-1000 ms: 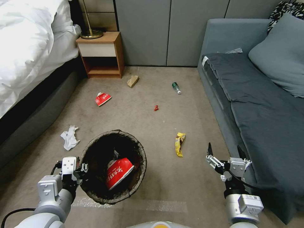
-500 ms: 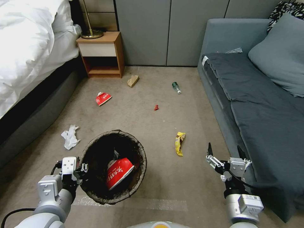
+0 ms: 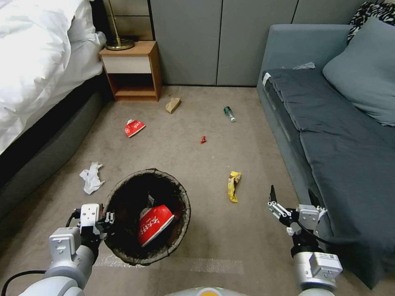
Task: Pick up the trash bin, then pick up the garbage from the floor and place it into the trash bin.
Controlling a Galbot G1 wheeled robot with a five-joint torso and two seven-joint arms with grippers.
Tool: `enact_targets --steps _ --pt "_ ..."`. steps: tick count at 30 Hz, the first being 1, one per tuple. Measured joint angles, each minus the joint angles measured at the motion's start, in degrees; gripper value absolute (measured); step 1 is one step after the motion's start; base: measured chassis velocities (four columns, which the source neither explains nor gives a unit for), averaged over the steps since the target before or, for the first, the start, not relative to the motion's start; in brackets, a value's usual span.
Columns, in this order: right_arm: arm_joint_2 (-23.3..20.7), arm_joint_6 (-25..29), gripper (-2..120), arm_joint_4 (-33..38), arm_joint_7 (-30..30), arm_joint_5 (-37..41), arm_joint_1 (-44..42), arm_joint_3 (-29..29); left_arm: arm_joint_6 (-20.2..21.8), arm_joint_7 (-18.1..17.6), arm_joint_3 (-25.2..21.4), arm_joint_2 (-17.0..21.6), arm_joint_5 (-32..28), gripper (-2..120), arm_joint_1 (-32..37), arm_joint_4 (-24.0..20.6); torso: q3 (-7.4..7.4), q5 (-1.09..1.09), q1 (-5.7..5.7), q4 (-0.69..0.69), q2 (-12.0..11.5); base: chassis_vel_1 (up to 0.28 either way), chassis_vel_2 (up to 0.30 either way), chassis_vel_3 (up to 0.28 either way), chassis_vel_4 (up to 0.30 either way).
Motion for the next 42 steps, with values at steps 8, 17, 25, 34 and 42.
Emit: enact_targets --steps 8,17,25,34,42 --pt "0.0 0.0 100 0.0 0.0 0.0 0.0 0.0 0.0 0.0 0.0 0.0 0.0 1 0.0 0.0 0.00 0.00 0.00 0.00 0.0 0.000 0.000 0.000 0.000" --pt "0.0 0.0 100 0.0 0.0 0.0 0.0 0.0 0.0 0.0 0.0 0.0 0.0 1 0.0 0.0 0.00 0.00 0.00 0.00 0.0 -0.008 0.006 0.008 -0.006" --pt "0.0 0.0 100 0.0 0.0 0.0 0.0 0.0 0.0 0.0 0.0 0.0 0.0 1 0.0 0.0 0.00 0.00 0.00 0.00 0.0 -0.132 0.128 0.127 -0.121" --pt "0.0 0.0 100 0.0 0.0 0.0 0.0 0.0 0.0 0.0 0.0 0.0 0.0 1 0.0 0.0 0.00 -0.01 0.00 0.01 0.0 -0.131 0.139 0.122 -0.144" --pt "0.0 0.0 100 0.0 0.0 0.0 0.0 0.0 0.0 0.0 0.0 0.0 0.0 1 0.0 0.0 0.00 -0.01 0.00 0.00 0.0 -0.117 0.115 0.113 -0.112"
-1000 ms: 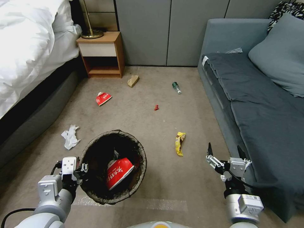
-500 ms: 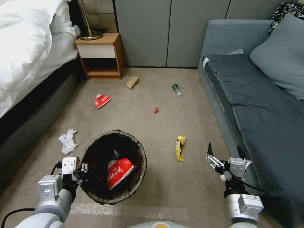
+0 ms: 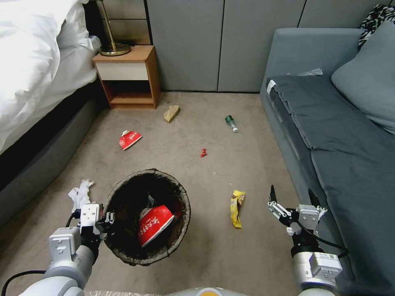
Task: Pick up the trash bin, then pick up the garbage from the floor and place it into the trash bin.
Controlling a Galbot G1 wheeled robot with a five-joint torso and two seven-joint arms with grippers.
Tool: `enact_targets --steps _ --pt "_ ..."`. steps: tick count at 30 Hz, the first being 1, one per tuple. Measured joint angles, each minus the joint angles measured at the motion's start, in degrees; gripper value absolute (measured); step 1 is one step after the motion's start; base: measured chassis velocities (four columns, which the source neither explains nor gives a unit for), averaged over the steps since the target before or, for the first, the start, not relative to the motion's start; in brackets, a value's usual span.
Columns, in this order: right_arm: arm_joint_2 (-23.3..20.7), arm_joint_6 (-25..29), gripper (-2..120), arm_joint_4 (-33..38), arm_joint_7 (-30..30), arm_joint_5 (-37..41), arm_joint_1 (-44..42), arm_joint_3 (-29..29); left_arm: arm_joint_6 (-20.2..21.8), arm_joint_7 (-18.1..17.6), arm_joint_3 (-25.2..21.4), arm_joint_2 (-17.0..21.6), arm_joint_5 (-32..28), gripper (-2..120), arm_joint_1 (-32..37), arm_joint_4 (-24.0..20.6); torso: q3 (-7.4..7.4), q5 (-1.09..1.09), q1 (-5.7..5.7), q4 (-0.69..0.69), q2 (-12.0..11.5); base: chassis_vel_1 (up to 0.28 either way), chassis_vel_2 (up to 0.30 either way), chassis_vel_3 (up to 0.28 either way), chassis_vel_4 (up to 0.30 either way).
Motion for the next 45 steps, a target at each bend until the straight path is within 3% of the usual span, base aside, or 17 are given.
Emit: enact_targets --steps 22,27,45 --pt "0.0 0.0 100 0.0 0.0 0.0 0.0 0.0 0.0 0.0 0.0 0.0 0.0 1 0.0 0.0 0.00 0.01 0.00 0.00 0.0 -0.071 0.074 0.070 -0.068" --pt "0.1 -4.8 100 -0.2 1.8 0.3 1.3 -2.3 -0.9 0.0 0.1 -0.3 0.4 1 -0.1 0.0 0.00 0.00 0.00 0.01 0.0 0.000 0.000 0.000 0.000" --pt "-2.1 -7.8 100 -1.6 1.3 3.8 4.2 -3.0 -2.2 0.3 0.2 -0.5 0.1 1 0.0 0.0 0.00 0.01 0.00 0.00 0.0 0.000 0.000 0.000 0.000"
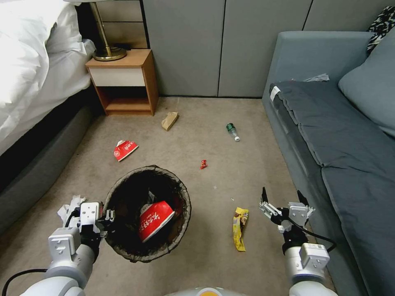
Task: Pick up the trash bin, then pick up the garbage from the floor and place it into the trash bin.
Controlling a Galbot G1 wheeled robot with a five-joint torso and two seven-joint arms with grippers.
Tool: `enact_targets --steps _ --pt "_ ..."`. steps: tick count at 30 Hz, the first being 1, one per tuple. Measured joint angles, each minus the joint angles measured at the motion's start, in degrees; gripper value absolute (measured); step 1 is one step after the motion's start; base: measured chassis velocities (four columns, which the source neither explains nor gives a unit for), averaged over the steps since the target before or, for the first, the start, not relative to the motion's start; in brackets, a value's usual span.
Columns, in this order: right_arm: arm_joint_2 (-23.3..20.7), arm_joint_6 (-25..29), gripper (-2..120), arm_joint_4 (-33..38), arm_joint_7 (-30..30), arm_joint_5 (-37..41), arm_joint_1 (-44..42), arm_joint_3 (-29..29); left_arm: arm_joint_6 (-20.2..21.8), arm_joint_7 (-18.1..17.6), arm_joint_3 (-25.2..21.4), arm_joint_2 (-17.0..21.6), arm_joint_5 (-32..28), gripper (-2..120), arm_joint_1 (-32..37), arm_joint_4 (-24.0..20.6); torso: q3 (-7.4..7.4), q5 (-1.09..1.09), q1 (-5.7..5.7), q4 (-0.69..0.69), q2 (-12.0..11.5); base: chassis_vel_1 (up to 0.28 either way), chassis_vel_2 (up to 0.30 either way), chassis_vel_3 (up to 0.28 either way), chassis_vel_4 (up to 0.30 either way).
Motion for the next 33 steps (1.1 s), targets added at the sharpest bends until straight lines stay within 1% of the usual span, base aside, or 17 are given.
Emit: enact_targets --steps 2,5,7,10,12,14,15,18,19,22,23,26,28,31,33 --pt "-0.4 -0.9 100 -0.3 0.1 0.8 0.5 -0.2 0.0 0.0 -0.1 0.0 0.0 1 0.0 0.0 0.00 -0.01 0.00 0.00 0.0 0.000 0.000 0.000 0.000" --pt "-2.8 -4.8 100 -3.2 0.9 5.7 4.1 -1.2 -0.1 0.0 -0.5 0.0 -0.1 1 0.2 0.0 0.00 0.00 0.00 0.01 0.0 0.000 0.000 0.000 0.000" --pt "-3.3 -5.3 100 -3.8 1.0 6.6 4.8 -1.4 -0.1 0.0 -0.5 0.0 -0.1 1 0.2 0.0 0.00 0.00 0.00 0.01 0.0 0.000 0.000 0.000 0.000" --pt "-5.4 -8.0 100 -7.8 1.0 11.9 8.5 -2.3 -0.1 0.0 -0.7 0.0 -0.2 1 0.3 0.0 0.00 0.00 0.00 0.01 0.0 0.000 0.000 0.000 0.000" --pt "-5.6 -8.9 100 -8.8 0.7 12.9 9.2 -2.5 -0.1 0.0 -0.8 0.1 -0.3 1 0.5 0.0 0.00 0.00 0.00 0.01 0.0 0.000 0.000 0.000 0.000" --pt "-5.5 -10.9 100 -12.1 -1.3 14.1 10.9 -2.6 -0.1 -0.1 -0.9 0.1 -0.3 1 0.5 0.0 0.00 0.00 0.00 0.01 0.0 0.000 0.000 0.000 0.000" --pt "-5.5 -10.9 100 -12.1 -1.3 14.1 10.9 -2.6 -0.1 -0.1 -0.9 0.1 -0.3 1 0.5 0.0 0.00 0.00 0.00 0.01 0.0 0.000 0.000 0.000 0.000" --pt "-5.3 -12.3 100 -17.5 -2.6 14.8 13.4 -3.3 -0.2 0.0 -0.9 0.1 -0.4 1 0.6 0.0 0.00 0.01 0.00 0.01 0.0 0.000 0.000 0.000 0.000" --pt "-5.3 -12.3 100 -17.5 -2.6 14.8 13.4 -3.3 -0.2 0.0 -0.9 0.1 -0.4 1 0.6 0.0 0.00 0.01 0.00 0.01 0.0 0.000 0.000 0.000 0.000" --pt "-5.9 -13.4 100 -22.4 -3.2 17.9 16.3 -5.4 -0.2 0.0 -0.9 0.1 -0.6 1 0.6 0.0 0.00 0.00 0.00 0.01 0.0 0.000 0.000 0.000 0.000" --pt "-5.9 -13.4 100 -22.4 -3.2 17.9 16.3 -5.4 -0.2 0.0 -0.9 0.1 -0.6 1 0.6 0.0 0.00 0.00 0.00 0.01 0.0 0.000 0.000 0.000 0.000" --pt "-5.9 -14.3 100 -25.9 -3.2 19.9 18.4 -7.1 -0.2 -0.1 -1.0 0.1 -0.8 1 0.6 0.0 0.00 0.00 0.00 0.01 0.0 0.000 0.000 0.000 0.000" --pt "-5.9 -14.4 100 -26.7 -3.2 20.3 18.9 -7.5 -0.2 -0.1 -1.0 0.1 -0.9 1 0.6 0.0 0.00 0.00 0.00 0.01 0.0 0.000 0.000 0.000 0.000" --pt "-5.8 -14.7 100 -30.8 -3.1 21.2 21.2 -9.4 -0.1 -0.2 -1.1 0.1 -1.2 1 0.7 0.0 0.00 -0.01 0.00 0.01 0.0 0.000 0.000 0.000 0.000" --pt "-5.8 -14.7 100 -32.1 -3.1 21.3 21.8 -10.0 -0.1 -0.2 -1.1 0.1 -1.2 1 0.7 0.0 0.00 -0.01 0.00 0.01 0.0 0.000 0.000 0.000 0.000"
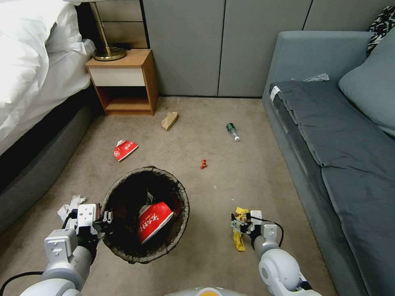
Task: Pick up the trash bin, then pick up the garbage from the floor and place it into the trash bin.
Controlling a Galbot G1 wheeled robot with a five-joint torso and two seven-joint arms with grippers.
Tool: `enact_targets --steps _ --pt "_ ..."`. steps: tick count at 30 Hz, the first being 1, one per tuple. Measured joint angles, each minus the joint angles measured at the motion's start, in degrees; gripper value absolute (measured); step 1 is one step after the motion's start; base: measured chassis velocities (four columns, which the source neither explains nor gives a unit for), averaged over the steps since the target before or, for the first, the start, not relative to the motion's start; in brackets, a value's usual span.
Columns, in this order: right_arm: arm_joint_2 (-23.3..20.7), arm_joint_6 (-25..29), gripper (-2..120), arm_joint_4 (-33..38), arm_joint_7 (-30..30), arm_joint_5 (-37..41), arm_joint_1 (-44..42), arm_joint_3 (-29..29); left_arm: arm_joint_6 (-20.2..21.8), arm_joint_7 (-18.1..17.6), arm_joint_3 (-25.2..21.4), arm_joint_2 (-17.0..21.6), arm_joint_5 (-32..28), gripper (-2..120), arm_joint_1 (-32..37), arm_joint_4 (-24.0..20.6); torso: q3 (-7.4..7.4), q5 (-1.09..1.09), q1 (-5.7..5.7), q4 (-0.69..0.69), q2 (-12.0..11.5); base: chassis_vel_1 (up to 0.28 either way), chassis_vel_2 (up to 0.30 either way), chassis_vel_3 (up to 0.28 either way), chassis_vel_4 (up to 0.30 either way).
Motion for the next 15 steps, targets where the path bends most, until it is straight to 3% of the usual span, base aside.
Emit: enact_targets --steps 15 --pt "1.4 2.7 100 -13.4 1.2 0.0 5.8 -3.7 0.4 -0.7 -1.1 -0.3 -1.0 1 1.2 0.0 0.00 0.01 0.00 0.00 0.0 0.000 0.000 0.000 0.000"
